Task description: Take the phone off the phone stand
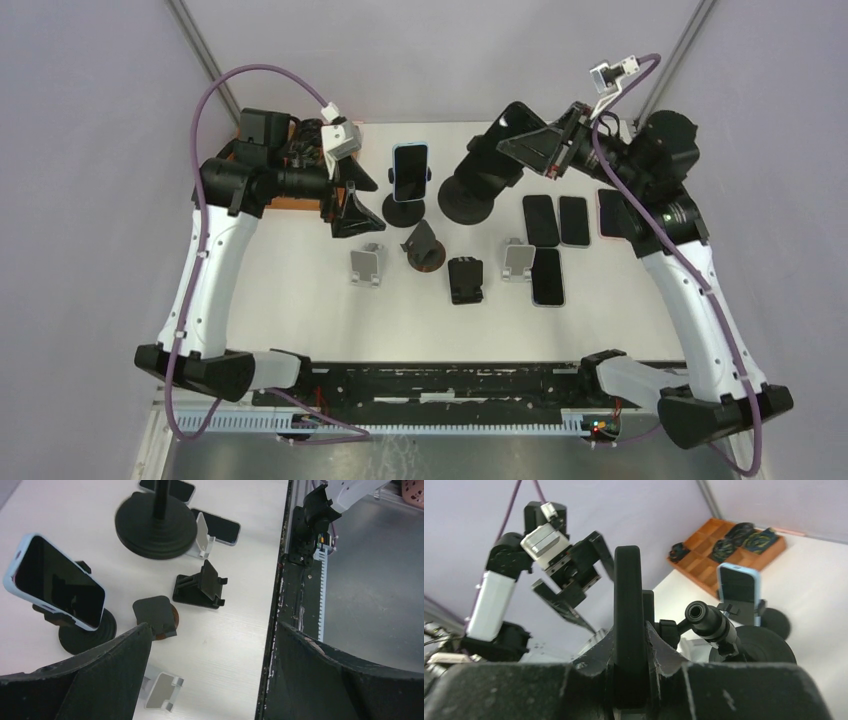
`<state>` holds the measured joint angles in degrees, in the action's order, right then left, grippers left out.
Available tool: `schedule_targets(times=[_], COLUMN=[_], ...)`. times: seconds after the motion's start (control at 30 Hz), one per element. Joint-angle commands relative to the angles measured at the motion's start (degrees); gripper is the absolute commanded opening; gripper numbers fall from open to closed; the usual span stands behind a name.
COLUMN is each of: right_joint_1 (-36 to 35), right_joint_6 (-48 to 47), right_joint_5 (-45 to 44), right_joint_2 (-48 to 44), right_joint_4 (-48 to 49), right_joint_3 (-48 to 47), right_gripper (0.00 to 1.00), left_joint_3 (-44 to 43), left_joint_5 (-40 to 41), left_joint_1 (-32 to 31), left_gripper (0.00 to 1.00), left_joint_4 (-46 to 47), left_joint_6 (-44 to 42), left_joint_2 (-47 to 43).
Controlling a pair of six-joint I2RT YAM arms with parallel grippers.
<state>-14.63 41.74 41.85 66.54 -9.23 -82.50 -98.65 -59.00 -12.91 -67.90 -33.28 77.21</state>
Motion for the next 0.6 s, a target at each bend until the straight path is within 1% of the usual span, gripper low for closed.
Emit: schedule_targets(times=[0.0, 0.1, 0.2, 0.3, 0.4, 0.57], right_joint_1=[-1.12, -3.22, -6.57, -11.45, -17.54, -25.79], right_joint_6=[6.82, 12.26, 16.49, 16.99, 18.00, 16.08], right_joint_5=[2.70, 2.69, 2.30, 1.13, -0.07, -2.12], right_joint_2=[-5.88, -7.69, -8.12, -7.67, -6.73, -4.11], right_joint_4=[10.87, 16.95, 22.98, 24.78, 28.99, 30.31], right_joint_3=[2.17, 5.19, 7.98, 9.68, 11.70, 10.43], right_gripper=[0.06, 0.06, 0.06, 0.06, 0.06, 0.06], left_joint_3=[0.79, 0.48, 0.63, 1.32, 2.61, 3.38], left_joint_5=[-3.00, -2.57, -0.21, 1.62, 3.87, 3.49], left_joint_1=[-1.46, -3.10, -5.83, -7.90, -9.51, -10.87], left_gripper=[1.00, 1.00, 0.99, 0.99, 0.98, 0.98], left_joint_4=[6.77, 6.73, 6.58, 8.53, 12.02, 11.09], left_joint_6=[2.55, 2.31, 2.38, 3.35, 4.93, 4.37], left_joint_2=[-4.52, -5.50, -5.94, -6.61, -7.27, -7.26])
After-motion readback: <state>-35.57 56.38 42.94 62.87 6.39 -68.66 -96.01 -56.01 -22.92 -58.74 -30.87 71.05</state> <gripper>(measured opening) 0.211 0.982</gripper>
